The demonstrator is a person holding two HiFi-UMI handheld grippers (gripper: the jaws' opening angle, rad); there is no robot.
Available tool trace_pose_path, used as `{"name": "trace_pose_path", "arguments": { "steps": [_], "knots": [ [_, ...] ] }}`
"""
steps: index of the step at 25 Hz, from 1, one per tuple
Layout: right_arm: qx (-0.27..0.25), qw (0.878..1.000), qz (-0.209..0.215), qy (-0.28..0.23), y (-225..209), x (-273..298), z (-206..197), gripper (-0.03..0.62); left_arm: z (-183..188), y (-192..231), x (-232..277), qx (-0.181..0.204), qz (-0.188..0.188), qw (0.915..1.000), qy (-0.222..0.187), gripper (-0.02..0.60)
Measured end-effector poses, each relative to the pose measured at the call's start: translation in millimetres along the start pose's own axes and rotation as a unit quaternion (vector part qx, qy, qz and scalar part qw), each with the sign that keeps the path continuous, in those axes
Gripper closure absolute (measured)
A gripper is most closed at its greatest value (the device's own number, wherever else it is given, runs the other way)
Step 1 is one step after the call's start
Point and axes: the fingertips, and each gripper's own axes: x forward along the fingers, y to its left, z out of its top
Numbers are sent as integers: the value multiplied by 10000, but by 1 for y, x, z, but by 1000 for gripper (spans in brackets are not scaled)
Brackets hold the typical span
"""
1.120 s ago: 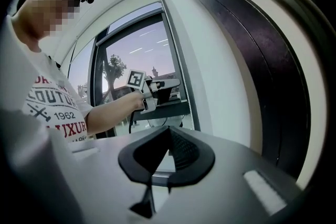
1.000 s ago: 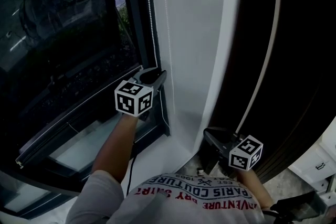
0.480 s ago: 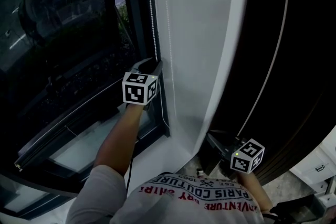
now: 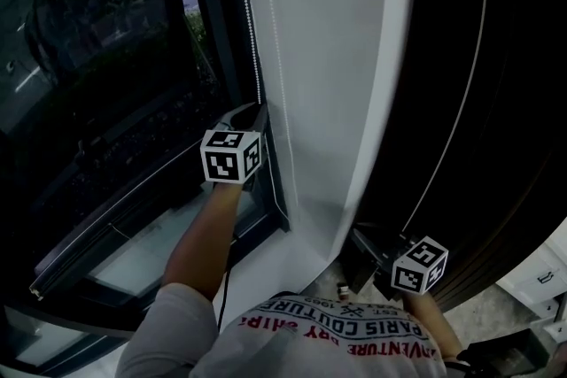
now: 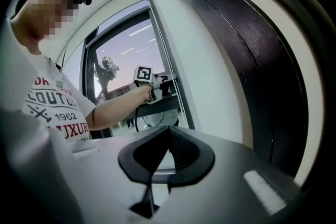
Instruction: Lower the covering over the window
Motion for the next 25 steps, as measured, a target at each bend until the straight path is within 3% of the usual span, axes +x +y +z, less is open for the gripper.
{"name": "trace_pose_path", "arguments": {
  "steps": [8,18,25],
  "knots": [
    [-61,9999,124,35,11,-3,-1,589,-1,-22,-19,-59,-316,9995,3,572],
    [-218,9984,511,81,44,-3,-6,589,-14,-80,-93,-53,-939,9955,93,574],
    [-190,9967,770,155,69,-3,-16,589,-19,-125,-133,123,-1512,9873,465,575]
  ]
}}
